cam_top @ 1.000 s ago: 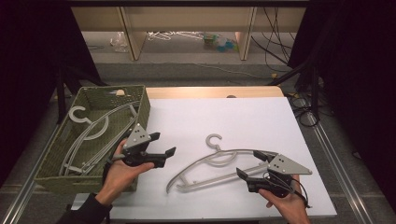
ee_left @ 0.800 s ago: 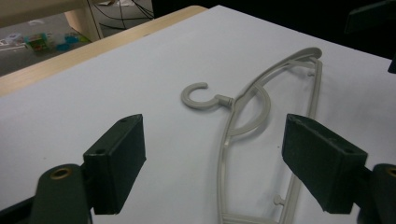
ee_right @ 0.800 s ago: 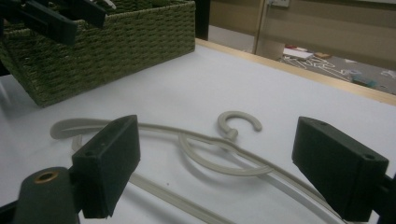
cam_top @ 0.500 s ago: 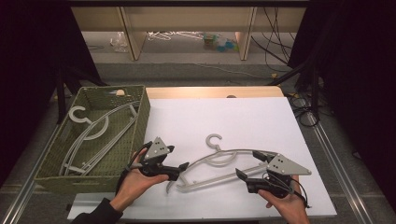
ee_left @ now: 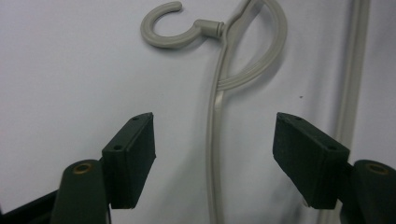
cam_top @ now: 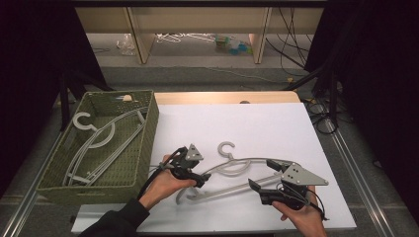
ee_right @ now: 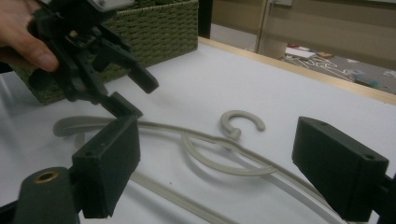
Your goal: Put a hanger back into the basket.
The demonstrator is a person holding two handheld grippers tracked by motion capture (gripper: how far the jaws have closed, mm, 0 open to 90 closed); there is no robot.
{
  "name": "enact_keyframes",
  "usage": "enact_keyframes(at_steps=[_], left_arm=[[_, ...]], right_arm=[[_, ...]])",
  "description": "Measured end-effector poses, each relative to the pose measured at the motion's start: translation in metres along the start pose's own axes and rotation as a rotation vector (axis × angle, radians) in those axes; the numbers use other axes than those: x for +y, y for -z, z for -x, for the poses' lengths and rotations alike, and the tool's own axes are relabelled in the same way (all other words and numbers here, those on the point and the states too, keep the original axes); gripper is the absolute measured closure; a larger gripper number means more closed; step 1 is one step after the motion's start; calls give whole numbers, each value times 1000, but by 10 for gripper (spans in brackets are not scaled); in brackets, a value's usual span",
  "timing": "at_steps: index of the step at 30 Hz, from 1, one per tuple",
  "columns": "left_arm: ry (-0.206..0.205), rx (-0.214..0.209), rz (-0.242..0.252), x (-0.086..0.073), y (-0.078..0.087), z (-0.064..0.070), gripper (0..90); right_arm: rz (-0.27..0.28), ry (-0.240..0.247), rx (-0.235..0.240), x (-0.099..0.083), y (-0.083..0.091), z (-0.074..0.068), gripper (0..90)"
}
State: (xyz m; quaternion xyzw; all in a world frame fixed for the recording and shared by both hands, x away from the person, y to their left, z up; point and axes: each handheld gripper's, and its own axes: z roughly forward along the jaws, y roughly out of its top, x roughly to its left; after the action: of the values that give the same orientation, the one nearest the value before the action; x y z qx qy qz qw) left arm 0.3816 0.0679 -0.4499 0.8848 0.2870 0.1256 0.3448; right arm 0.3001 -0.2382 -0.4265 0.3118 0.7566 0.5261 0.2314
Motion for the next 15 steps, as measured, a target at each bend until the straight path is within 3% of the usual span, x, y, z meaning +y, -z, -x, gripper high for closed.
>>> enact_keyframes(at_steps=[5, 7, 12, 15], left_arm=[[-36, -9, -64, 2, -16, 0, 336], [-31, -9, -71, 3, -20, 0, 346], [-67, -7, -91, 7, -29, 1, 375], [-82, -14, -105, 9, -35, 1, 431]], right_arm=[[8, 1, 1, 0, -1, -1, 162], [10, 5, 1, 0, -2, -1, 162], [-5, -14, 7, 0, -1, -2, 162], [12, 5, -2, 0, -2, -1, 163]])
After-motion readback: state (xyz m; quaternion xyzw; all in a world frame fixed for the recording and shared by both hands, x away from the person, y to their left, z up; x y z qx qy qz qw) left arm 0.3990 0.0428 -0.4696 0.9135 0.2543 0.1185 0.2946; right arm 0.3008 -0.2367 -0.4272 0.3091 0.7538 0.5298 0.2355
